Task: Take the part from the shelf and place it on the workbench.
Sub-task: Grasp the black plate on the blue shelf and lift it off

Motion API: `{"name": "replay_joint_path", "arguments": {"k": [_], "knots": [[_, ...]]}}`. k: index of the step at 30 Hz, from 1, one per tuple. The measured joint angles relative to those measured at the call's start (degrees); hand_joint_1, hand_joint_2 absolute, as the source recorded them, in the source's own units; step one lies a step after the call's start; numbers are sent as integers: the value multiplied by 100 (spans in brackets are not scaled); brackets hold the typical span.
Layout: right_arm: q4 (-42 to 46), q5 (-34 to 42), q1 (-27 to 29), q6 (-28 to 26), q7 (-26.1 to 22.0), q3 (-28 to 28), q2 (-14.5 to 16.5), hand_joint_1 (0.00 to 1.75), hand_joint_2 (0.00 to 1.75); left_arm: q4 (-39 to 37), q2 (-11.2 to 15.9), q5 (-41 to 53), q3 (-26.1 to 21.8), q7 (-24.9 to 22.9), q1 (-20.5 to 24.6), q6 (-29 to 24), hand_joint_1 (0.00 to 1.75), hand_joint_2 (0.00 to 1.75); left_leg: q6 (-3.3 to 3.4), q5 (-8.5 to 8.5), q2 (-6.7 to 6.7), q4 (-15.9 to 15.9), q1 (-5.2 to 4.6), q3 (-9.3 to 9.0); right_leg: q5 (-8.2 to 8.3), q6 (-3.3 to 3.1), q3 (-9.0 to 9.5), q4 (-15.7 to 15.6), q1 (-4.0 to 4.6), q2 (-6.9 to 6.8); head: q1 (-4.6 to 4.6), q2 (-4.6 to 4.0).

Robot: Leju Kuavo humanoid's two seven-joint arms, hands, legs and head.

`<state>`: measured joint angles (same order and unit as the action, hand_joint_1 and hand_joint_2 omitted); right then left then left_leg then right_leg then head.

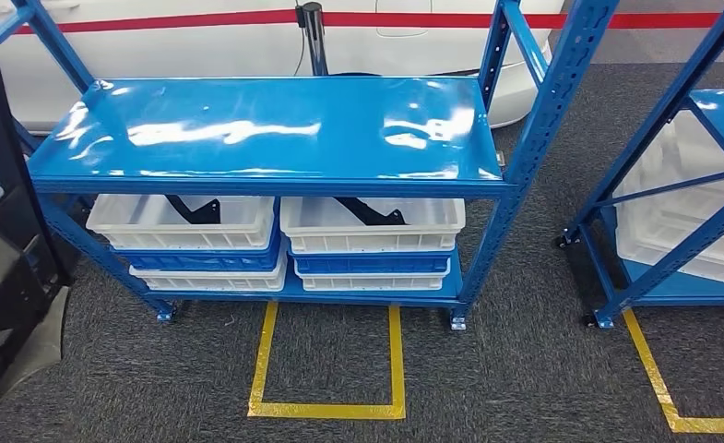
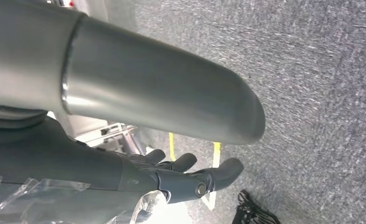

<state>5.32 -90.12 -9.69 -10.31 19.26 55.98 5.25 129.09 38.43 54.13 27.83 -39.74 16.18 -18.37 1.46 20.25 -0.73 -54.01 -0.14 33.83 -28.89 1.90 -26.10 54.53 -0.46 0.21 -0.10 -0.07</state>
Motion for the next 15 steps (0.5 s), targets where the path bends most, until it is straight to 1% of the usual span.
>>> {"name": "replay_joint_path", "arguments": {"k": [1,2,3,4,5,6,7,8,9,10,11,12,13,14,15], "knots": [[-2,0,5,0,0,2,3,0,0,-1,1,-5,8,0,3,-9,175,175,-36,-32,-4,-9,3,20,10,-50,-36,-2,-1,2,-1,0],[-3,0,4,0,-1,3,5,0,0,-1,1,-11,17,0,5,-20,175,175,-71,3,-4,-43,13,49,48,-95,-73,5,-4,-4,-4,0],[-4,0,6,0,-1,7,7,0,0,-2,2,-20,26,0,4,-30,175,175,-106,139,1,-160,26,99,97,-145,-116,6,-9,-21,-7,0],[-5,0,8,0,-1,11,8,0,0,-2,3,-29,34,0,2,-38,175,175,-144,369,7,-390,40,180,153,-184,-172,3,-16,-42,-9,0],[-5,0,8,-1,-1,15,7,0,0,-2,4,-42,40,0,-3,-46,175,175,-179,663,11,-731,52,283,209,-206,-234,6,-10,-57,-13,0],[-5,0,12,-1,-1,20,6,0,0,-3,5,-57,44,0,-10,-53,175,175,-204,936,12,-1136,57,389,266,-218,-309,9,-2,-70,-13,0],[-5,1,18,-1,0,25,6,0,0,-4,6,-69,50,0,-20,-61,175,175,-215,1107,12,-1497,61,462,324,-219,-387,11,7,-73,-14,0],[-5,1,22,-1,0,32,6,0,0,-5,6,-80,57,0,-29,-67,175,175,-213,1154,12,-1719,62,464,384,-220,-468,13,17,-75,-14,0],[-5,1,24,0,0,42,6,0,0,-6,6,-85,63,-1,-35,-74,175,175,-199,1081,12,-1737,60,368,445,-221,-548,15,25,-76,-14,0],[-5,1,23,0,0,52,6,0,0,-7,6,-86,67,-2,-36,-81,175,175,-173,931,14,-1535,55,170,505,-220,-623,15,32,-72,-14,0],[-5,0,17,0,-1,60,7,0,0,-7,6,-87,68,-1,-33,-86,175,175,-136,781,22,-1156,45,-116,561,-216,-685,15,35,-66,-14,0],[-5,0,12,0,-1,66,9,0,0,-7,7,-88,66,-2,-28,-91,175,175,-88,706,33,-676,26,-449,613,-206,-734,16,40,-58,-14,0],[-5,0,9,0,-1,69,12,0,0,-7,8,-89,63,-2,-24,-96,175,175,-48,686,44,-244,3,-727,666,-188,-769,14,40,-51,-11,0],[-5,0,8,0,-1,72,15,0,0,-7,8,-89,61,-2,-23,-98,175,175,-13,694,55,54,-24,-903,719,-163,-791,6,36,-45,-9,0],[-5,0,12,1,-1,75,16,0,0,-7,11,-89,59,-2,-19,-101,175,175,10,710,58,216,-50,-978,773,-132,-810,-5,30,-42,-9,0]]}}
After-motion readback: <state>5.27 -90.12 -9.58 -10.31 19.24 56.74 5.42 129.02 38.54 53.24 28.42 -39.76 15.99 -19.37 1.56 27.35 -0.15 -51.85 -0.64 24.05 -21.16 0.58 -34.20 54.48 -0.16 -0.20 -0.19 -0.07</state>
